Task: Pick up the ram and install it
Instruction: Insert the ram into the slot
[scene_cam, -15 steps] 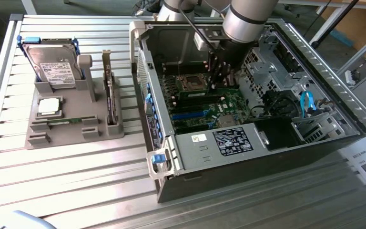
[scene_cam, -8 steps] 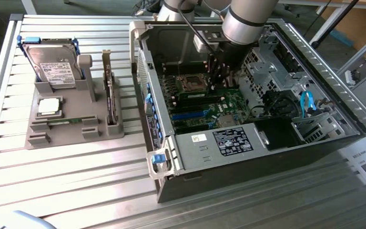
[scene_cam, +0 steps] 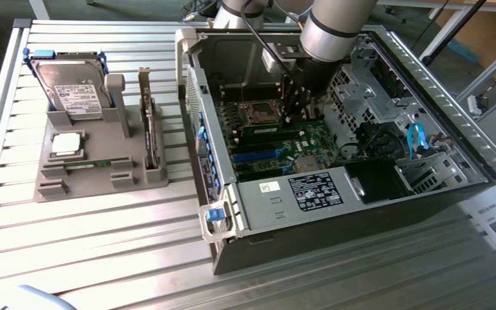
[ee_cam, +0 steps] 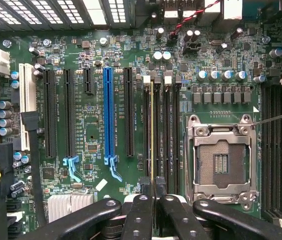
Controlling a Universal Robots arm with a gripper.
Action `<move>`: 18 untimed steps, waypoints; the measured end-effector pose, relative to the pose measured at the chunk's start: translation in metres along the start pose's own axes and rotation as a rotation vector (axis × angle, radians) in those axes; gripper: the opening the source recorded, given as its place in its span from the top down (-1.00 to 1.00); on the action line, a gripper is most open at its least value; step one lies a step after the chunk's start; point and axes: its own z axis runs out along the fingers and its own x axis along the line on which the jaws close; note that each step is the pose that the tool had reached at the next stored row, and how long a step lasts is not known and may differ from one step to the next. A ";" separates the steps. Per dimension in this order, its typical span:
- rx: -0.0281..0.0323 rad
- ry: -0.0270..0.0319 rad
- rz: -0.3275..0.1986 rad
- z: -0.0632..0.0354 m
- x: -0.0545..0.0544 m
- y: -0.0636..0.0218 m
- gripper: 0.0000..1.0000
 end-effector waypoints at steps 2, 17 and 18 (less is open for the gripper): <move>0.0000 -0.0001 0.000 0.0000 0.000 0.0003 0.76; 0.0003 -0.0003 0.000 0.0019 0.000 0.0013 0.76; 0.0003 -0.0003 0.000 0.0022 0.000 0.0013 0.76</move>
